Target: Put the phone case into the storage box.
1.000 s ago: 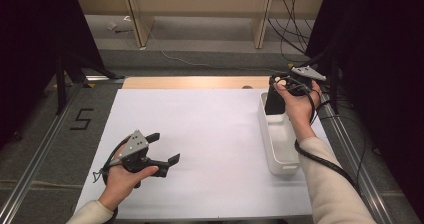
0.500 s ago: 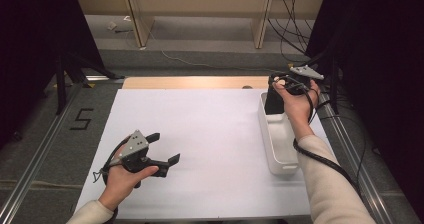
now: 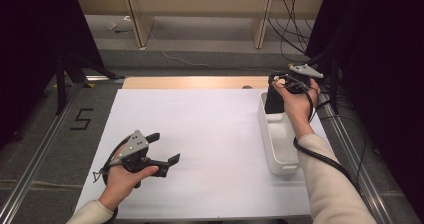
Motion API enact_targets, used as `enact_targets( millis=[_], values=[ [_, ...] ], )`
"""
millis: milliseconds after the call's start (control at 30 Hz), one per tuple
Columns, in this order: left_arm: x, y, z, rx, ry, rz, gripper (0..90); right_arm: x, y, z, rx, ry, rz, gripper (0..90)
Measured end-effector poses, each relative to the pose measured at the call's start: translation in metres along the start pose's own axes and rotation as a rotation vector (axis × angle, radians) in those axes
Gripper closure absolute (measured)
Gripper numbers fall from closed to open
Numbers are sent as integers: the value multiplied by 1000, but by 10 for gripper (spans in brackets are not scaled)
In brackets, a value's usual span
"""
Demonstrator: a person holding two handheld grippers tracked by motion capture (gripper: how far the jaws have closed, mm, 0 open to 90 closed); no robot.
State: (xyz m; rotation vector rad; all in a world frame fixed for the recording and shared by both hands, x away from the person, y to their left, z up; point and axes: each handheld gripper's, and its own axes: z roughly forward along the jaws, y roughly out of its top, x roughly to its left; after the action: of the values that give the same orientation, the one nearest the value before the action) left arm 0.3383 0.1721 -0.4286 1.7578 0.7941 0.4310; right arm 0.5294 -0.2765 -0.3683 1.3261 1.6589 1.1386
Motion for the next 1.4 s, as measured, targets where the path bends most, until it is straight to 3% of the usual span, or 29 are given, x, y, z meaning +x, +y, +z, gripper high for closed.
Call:
enact_targets(
  millis=[1400],
  values=[
    [0, 0, 0, 0, -2, 0, 6, 1, -3, 14, 26, -9, -15, 149]
  ],
)
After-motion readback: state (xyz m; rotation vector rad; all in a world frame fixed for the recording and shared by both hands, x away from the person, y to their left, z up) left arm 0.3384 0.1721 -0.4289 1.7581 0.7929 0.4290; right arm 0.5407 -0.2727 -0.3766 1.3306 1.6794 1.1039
